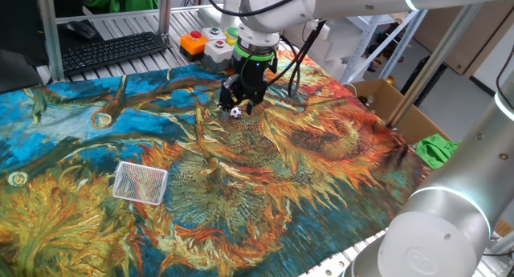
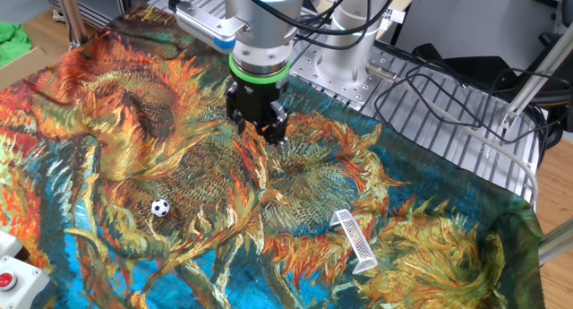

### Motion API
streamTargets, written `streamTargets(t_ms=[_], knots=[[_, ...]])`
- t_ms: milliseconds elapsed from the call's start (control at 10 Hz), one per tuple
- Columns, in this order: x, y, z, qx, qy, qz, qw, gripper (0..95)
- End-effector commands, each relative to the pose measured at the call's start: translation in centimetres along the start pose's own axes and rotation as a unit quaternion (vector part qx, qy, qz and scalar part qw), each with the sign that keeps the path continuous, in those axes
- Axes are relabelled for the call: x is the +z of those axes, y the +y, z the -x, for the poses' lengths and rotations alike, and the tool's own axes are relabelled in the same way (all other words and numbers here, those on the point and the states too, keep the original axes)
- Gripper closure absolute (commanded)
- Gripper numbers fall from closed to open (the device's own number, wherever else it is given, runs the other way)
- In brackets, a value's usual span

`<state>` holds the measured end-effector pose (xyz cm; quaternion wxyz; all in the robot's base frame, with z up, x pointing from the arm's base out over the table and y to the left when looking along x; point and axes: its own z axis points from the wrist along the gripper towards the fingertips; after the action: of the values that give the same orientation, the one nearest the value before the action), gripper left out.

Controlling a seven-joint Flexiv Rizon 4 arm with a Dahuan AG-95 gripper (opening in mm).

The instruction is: Push the soccer ball into the goal

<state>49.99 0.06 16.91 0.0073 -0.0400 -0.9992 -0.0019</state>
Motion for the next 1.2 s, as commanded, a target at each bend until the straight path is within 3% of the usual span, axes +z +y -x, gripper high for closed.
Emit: streamTargets(t_ms=[100,900,1100,1200], knots=[[0.0,0.0,-0.1,0.000,-0.001,0.000,1.0000,95.0],[0.4,0.2,0.1,-0.002,0.008,0.000,1.0000,95.0],[0.9,0.1,0.3,-0.004,0.018,0.000,0.9998,95.0],[1.7,-0.2,0.7,-0.007,0.018,0.000,0.9998,95.0]])
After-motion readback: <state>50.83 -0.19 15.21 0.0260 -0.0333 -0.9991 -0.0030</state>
